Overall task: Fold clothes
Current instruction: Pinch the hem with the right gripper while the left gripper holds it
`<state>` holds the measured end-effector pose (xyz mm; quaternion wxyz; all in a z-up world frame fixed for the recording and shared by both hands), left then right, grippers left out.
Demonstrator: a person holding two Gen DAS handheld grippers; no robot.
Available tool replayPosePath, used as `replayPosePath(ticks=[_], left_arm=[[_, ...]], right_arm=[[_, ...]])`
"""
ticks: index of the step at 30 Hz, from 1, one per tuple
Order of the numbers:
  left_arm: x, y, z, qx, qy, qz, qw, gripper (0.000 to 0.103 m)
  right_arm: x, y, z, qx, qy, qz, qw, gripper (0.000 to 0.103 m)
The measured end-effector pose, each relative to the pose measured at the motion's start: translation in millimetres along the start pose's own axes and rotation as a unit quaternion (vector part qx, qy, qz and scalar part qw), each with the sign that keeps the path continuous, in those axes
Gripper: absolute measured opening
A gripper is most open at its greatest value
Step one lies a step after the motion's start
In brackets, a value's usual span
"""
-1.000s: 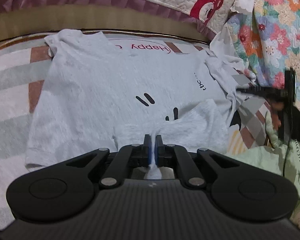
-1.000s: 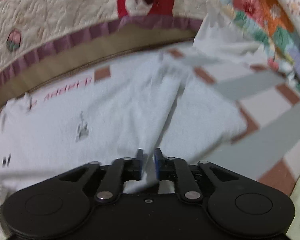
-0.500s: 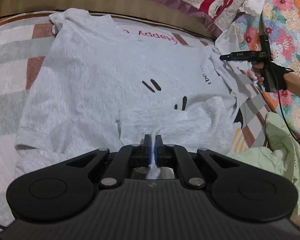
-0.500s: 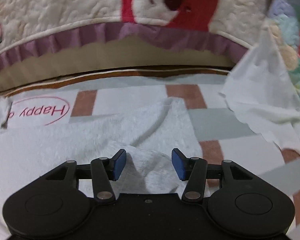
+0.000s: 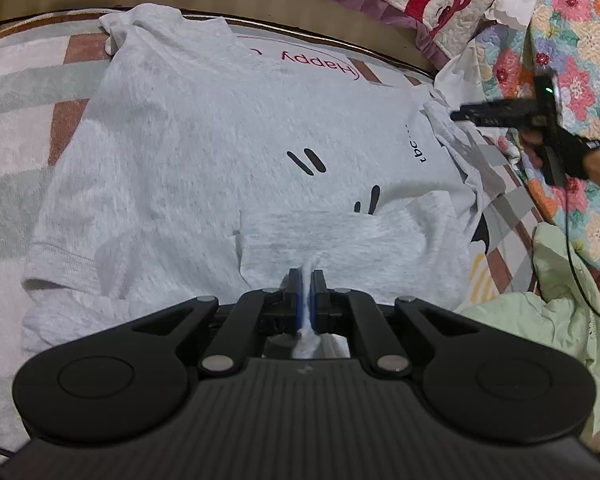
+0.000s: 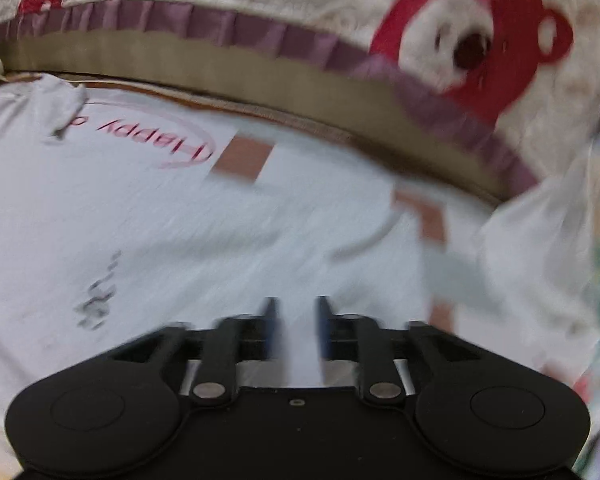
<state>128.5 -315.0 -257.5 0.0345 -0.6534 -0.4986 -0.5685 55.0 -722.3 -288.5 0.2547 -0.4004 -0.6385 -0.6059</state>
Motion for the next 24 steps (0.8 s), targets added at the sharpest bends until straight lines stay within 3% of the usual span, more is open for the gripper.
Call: replayPosePath(ticks=[2, 4, 8, 11, 13, 15, 20, 24], left_arm=[[-0.4, -3.8, 1.3, 0.008, -0.008, -0.004, 0.9999, 0.004], [-2.8, -6.8, 0.5, 0.024, -0.026, 0.003, 0.9994, 0.005], [-4.9, -7.8, -0.8, 0.024, -0.036, 0.005, 0.999, 0.005], [-6.2, -8.8, -0.4, 0.025, -0.04, 0.007, 0.9989, 0.005], [-7.4, -9.3, 0.2, 0.026, -0.041, 0.008, 0.9988, 0.005], [-8.6, -9.3, 0.0, 0.026, -0.042, 0.009, 0.9987, 0.005], [-9.6, -9.5, 1.1, 0.032, -0.044, 0.01, 0.9985, 0.005], [-10.1, -9.8, 0.5, 0.026, -0.04, 0.009, 0.9988, 0.005]], right_arm=[[-12.0, 15.2, -6.3, 0.05, -0.027, 0.017, 0.998, 0.048], [-29.0, 26.4, -8.8, 0.074, -0.016, 0.043, 0.996, 0.048], [-56.6, 31.7, -4.2, 0.063, 0.073, 0.116, 0.989, 0.048], [-55.5, 31.3, 5.3, 0.051, 0.116, 0.128, 0.984, 0.044], [-48.7, 26.1, 12.5, 0.055, 0.133, 0.134, 0.98, 0.024], [-43.3, 15.7, 17.2, 0.065, 0.141, 0.149, 0.977, 0.021], [-29.6, -10.4, 26.7, 0.08, 0.141, 0.171, 0.972, 0.021], [-33.9, -16.4, 22.3, 0.08, 0.11, 0.147, 0.98, 0.037]])
Point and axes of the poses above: each gripper's, at about its wrist camera, not at the fingertips, and x roughly against the way its jaws point, z to its left, y to its top, the point moved 10 cm from there along -x, roughly the way its jaws point, and after that the axes turned 9 degrees about y, right-handed, at the moved point
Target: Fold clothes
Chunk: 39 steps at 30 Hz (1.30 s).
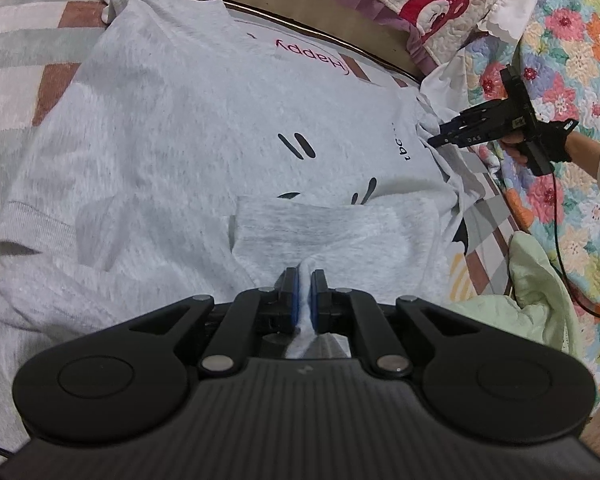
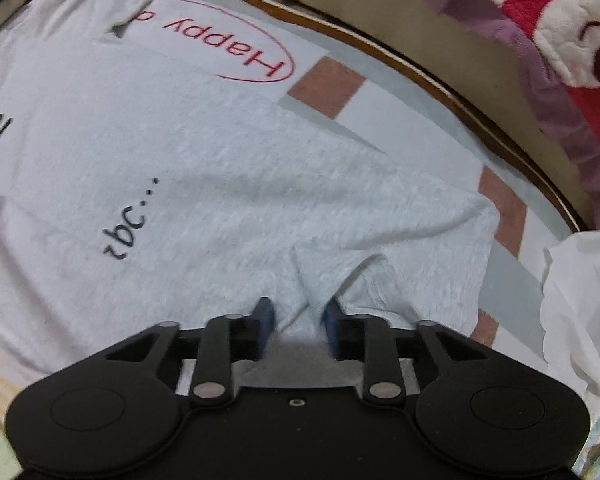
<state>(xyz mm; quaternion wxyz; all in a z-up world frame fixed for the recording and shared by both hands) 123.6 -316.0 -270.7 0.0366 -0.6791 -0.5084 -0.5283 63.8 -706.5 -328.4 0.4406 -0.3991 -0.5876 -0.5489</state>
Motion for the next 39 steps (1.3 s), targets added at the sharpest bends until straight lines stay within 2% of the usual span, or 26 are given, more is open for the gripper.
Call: replayPosePath(ticks=[2, 3, 4, 6, 7, 8, 9, 11, 13, 14, 16, 18, 19, 21, 23, 26, 30, 31, 34, 35, 39], left_arm=[[-1.0, -0.4, 0.4, -0.002, 0.001, 0.0, 1.0, 0.005], [-1.7, -0.5, 1.0, -0.003, 0.002, 0.0, 1.0, 0.005], [-1.7, -0.3, 1.2, -0.004, 0.003, 0.0, 1.0, 0.005], [-1.0, 0.5, 0.5, -0.01, 0.008, -0.001, 0.9999, 0.005], [0.6, 1.1, -0.1, -0.014, 0.013, -0.001, 0.9998, 0.004], [3.0, 2.1, -0.8, -0.019, 0.018, -0.004, 0.9997, 0.003], [7.7, 4.1, -2.3, -0.024, 0.023, -0.01, 0.9994, 0.003], [18.2, 8.7, -6.6, -0.033, 0.028, -0.021, 0.9988, 0.003], [31.0, 13.5, -12.6, -0.042, 0.033, -0.028, 0.9982, 0.003], [38.7, 16.3, -16.1, -0.044, 0.031, -0.033, 0.998, 0.003], [53.3, 19.5, -19.8, -0.04, 0.029, -0.042, 0.9979, 0.003], [66.5, 19.9, -17.3, -0.022, 0.034, -0.049, 0.998, 0.003], [71.3, 19.0, -14.3, -0.008, 0.036, -0.051, 0.998, 0.003], [81.0, 17.2, -5.1, 0.034, 0.043, -0.057, 0.9969, 0.003], [89.9, 15.0, 1.2, 0.072, 0.04, -0.064, 0.9946, 0.003], [100.6, 11.7, 1.3, 0.114, 0.025, -0.079, 0.99, 0.003], [118.4, 14.8, -4.6, 0.132, 0.027, -0.104, 0.9854, 0.002], [130.1, 16.5, -5.6, 0.131, 0.03, -0.113, 0.9845, 0.002], [178.1, 15.4, -3.6, 0.124, 0.053, -0.139, 0.9811, 0.002], [183.2, 7.5, -1.4, 0.135, 0.059, -0.129, 0.9806, 0.002], [173.5, -36.3, -7.5, 0.168, 0.044, -0.061, 0.9829, 0.002]], right_arm=[[-2.0, 2.7, -4.4, -0.004, -0.014, -0.025, 1.0, 0.037], [-0.7, 2.9, -5.9, -0.005, -0.015, -0.036, 0.999, 0.027], [0.6, 3.1, -7.5, -0.006, -0.016, -0.048, 0.999, 0.002], [17.3, 5.0, -16.1, -0.051, 0.003, -0.091, 0.995, 0.001], [34.9, 5.6, -23.5, -0.092, 0.02, -0.129, 0.987, 0.002], [64.5, 0.2, -32.7, -0.148, 0.037, -0.193, 0.969, 0.002], [94.3, -14.4, -39.0, -0.2, 0.053, -0.252, 0.945, 0.002], [152.6, -49.5, -52.2, -0.294, 0.078, -0.354, 0.884, 0.002], [185.3, -106.8, -51.0, -0.345, 0.075, -0.391, 0.85, 0.002], [192.2, -140.4, -48.7, -0.368, 0.064, -0.39, 0.842, 0.002], [192.3, -199.9, -37.1, -0.4, 0.033, -0.353, 0.845, 0.001], [175.8, -251.3, -26.2, -0.419, -0.006, -0.278, 0.864, 0.001], [165.8, -269.8, -20.3, -0.428, -0.012, -0.257, 0.866, 0.001], [147.9, -290.6, -5.6, -0.441, -0.006, -0.247, 0.863, 0.001], [135.9, -298.3, 7.6, -0.446, -0.006, -0.252, 0.859, 0.001], [131.7, -295.6, 11.4, -0.456, -0.02, -0.279, 0.845, 0.001], [137.9, -286.5, -3.5, -0.466, -0.031, -0.324, 0.823, 0.001], [146.0, -281.3, -5.2, -0.463, -0.031, -0.344, 0.817, 0.001], [223.8, -265.1, 13.9, -0.41, -0.016, -0.457, 0.789, 0.001], [241.8, -267.8, 19.8, -0.398, -0.013, -0.474, 0.786, 0.001], [223.0, -307.9, 21.1, -0.409, -0.013, -0.395, 0.823, 0.0]])
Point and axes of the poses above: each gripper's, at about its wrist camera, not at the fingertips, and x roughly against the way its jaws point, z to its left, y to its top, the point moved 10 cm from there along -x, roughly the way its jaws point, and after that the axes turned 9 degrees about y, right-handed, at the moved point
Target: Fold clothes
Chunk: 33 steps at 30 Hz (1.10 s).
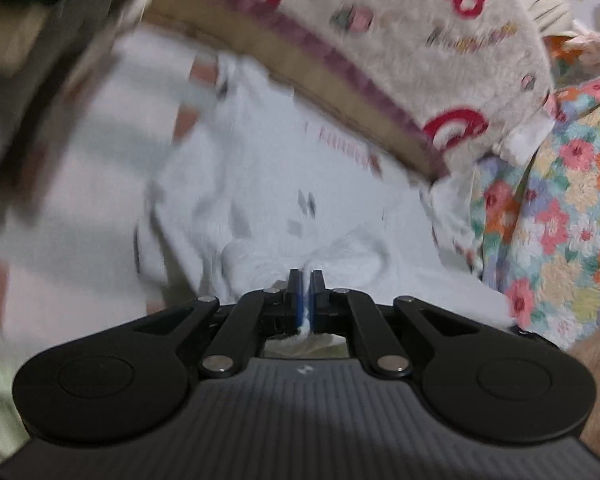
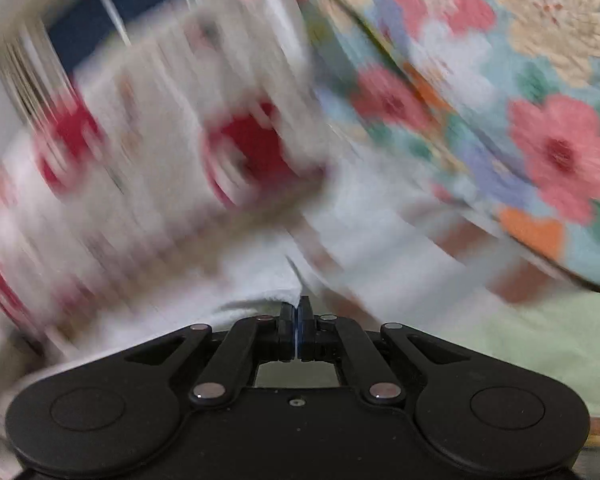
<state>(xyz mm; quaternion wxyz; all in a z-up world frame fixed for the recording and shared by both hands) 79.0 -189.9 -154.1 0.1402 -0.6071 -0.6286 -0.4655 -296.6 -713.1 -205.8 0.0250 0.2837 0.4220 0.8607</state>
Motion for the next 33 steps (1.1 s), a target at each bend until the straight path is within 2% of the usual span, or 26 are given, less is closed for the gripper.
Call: replayPosePath(ticks=[2, 4, 7, 10, 13, 15, 17, 21, 23, 26, 27, 28, 29, 30, 33], left_arm=[[-2.0, -16.4, -0.2, -0.009, 0.02, 0.02, 0.9996, 0.002], [-1.0, -30.9, -2.2, -0.019, 0.033, 0.033, 0.9987, 0.002], [7.6, -48.2, -8.7, -0.025, 0.035, 0.046, 0.998, 0.002], [21.6, -51.6, -14.4, -0.017, 0.021, 0.04, 0.9988, 0.002], [21.6, -58.2, -13.7, -0.024, 0.024, 0.051, 0.9981, 0.002], [17.4, -66.1, -13.9, -0.025, 0.024, 0.069, 0.997, 0.002], [12.8, -74.9, -16.7, -0.031, 0.021, 0.086, 0.9956, 0.002], [-7.3, -101.1, -12.2, -0.073, 0.062, 0.13, 0.9869, 0.002], [-12.1, -102.0, -13.7, -0.076, 0.063, 0.131, 0.9865, 0.002], [-13.3, -101.4, -18.9, -0.089, 0.061, 0.129, 0.9857, 0.003], [-13.3, -101.1, -20.3, -0.092, 0.061, 0.129, 0.9854, 0.003], [-13.1, -100.2, -20.1, -0.092, 0.062, 0.127, 0.9856, 0.003], [-12.8, -99.4, -19.9, -0.091, 0.063, 0.125, 0.9859, 0.003], [-12.6, -98.6, -19.7, -0.09, 0.064, 0.124, 0.9861, 0.003], [-6.8, -91.6, -17.5, -0.086, 0.076, 0.098, 0.9885, 0.002]], right_arm=[[-11.7, -20.1, -13.0, 0.0, -0.021, 0.044, 0.999, 0.0], [-17.0, -26.0, -10.4, 0.014, -0.02, 0.058, 0.998, 0.0], [-15.6, -25.5, -10.0, 0.011, -0.024, 0.048, 0.999, 0.0], [-0.5, -19.7, -8.3, -0.009, -0.029, 0.006, 1.0, 0.001], [12.6, -17.1, -8.6, -0.022, -0.04, -0.025, 0.999, 0.0], [7.1, -34.8, -19.7, 0.01, -0.09, 0.023, 0.996, 0.0], [3.3, -52.8, -33.7, 0.021, -0.143, 0.065, 0.987, 0.0], [14.6, -54.2, -44.2, 0.002, -0.187, 0.05, 0.981, 0.0], [21.2, -53.5, -48.4, -0.013, -0.204, 0.039, 0.978, 0.006], [24.4, -54.2, -33.8, -0.06, -0.169, 0.032, 0.983, 0.014], [22.9, -55.4, -26.6, -0.075, -0.152, 0.031, 0.985, 0.028], [19.2, -57.9, -20.9, -0.096, -0.133, 0.032, 0.986, 0.047], [15.5, -60.3, -15.1, -0.117, -0.115, 0.033, 0.986, 0.053], [10.8, -63.9, -11.8, -0.14, -0.103, 0.037, 0.984, 0.056], [-8.8, -83.8, -18.0, -0.196, -0.11, 0.063, 0.972, 0.058]])
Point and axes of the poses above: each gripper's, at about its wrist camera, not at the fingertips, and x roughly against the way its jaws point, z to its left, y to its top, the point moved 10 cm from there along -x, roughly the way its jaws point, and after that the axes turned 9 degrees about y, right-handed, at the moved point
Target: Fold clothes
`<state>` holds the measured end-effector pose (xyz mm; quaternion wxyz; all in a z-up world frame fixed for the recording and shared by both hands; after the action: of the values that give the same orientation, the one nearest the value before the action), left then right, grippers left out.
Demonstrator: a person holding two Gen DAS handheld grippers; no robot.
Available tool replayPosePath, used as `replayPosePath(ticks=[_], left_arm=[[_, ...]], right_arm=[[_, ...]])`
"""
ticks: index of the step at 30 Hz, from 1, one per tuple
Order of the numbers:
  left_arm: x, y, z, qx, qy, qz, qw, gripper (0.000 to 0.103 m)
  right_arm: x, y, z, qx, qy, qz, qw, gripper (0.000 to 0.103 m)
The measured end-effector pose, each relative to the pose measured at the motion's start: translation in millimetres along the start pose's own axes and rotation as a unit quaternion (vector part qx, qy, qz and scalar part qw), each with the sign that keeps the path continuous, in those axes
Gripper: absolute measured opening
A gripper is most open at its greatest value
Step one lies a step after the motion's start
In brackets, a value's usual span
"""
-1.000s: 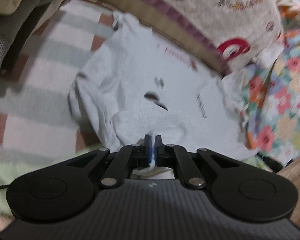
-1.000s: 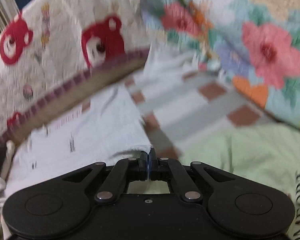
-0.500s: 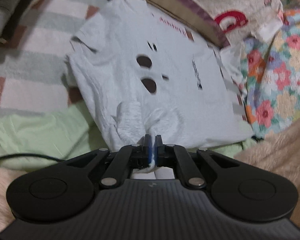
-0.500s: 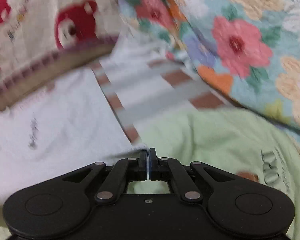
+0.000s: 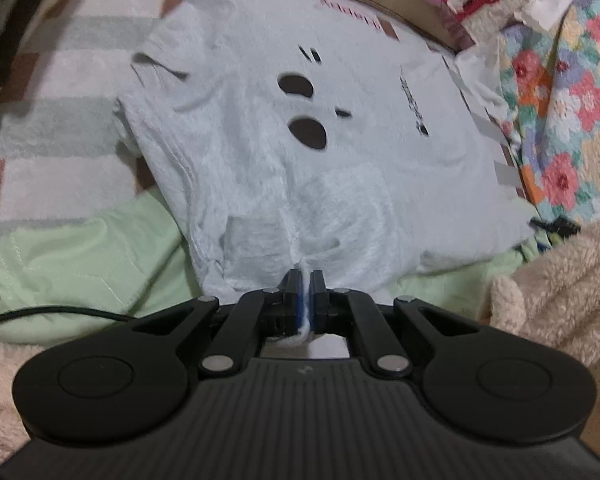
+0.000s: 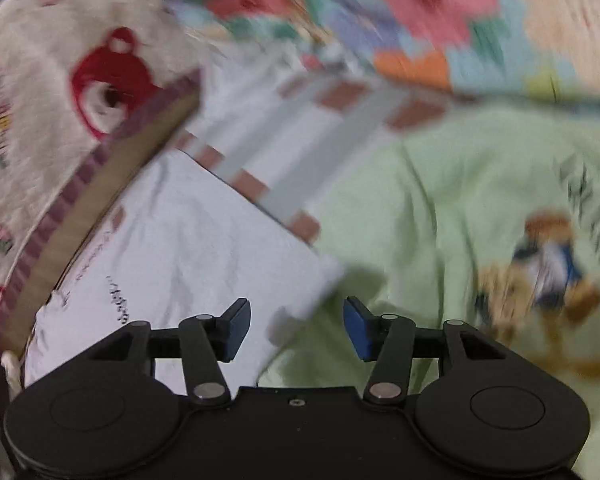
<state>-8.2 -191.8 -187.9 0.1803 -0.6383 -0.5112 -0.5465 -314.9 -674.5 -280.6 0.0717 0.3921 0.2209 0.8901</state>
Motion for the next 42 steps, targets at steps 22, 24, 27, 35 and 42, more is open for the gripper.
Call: replayPosePath(ticks=[22, 24, 27, 35, 42], left_arm=[[9.8, -31.5, -20.1, 0.048, -0.009, 0.035, 0.9982, 0.002], [6.3, -34.9, -18.8, 0.043, -0.009, 0.05, 0.9978, 0.003], [1.0, -38.6, -16.5, 0.041, -0.006, 0.068, 0.9968, 0.004], [2.5, -48.2, -20.7, 0.035, -0.011, 0.089, 0.9953, 0.005], [39.1, -27.0, -15.7, 0.052, -0.048, 0.023, 0.9973, 0.016]], right_arm=[[8.8, 6.1, 4.4, 0.27, -0.151, -0.002, 0.951, 0.003], [17.4, 22.0, 0.5, 0.278, -0.203, -0.031, 0.938, 0.01], [35.4, 52.5, 15.4, 0.315, -0.266, -0.109, 0.904, 0.021], [-67.0, -36.5, 192.5, 0.277, 0.199, 0.129, 0.931, 0.035], [-122.4, -180.6, 288.8, 0.231, 0.351, 0.391, 0.819, 0.036]])
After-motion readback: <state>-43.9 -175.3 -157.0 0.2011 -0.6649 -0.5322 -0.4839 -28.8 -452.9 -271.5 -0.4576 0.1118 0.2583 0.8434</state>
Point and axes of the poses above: each gripper's, at about its wrist camera, not at the fingertips, and x roughly against the way its jaws point, z to its left, y to its top, the point moved 10 cm from there along -x, roughly the way its jaws point, and after that the axes turned 9 degrees about y, right-handed, at the moved point
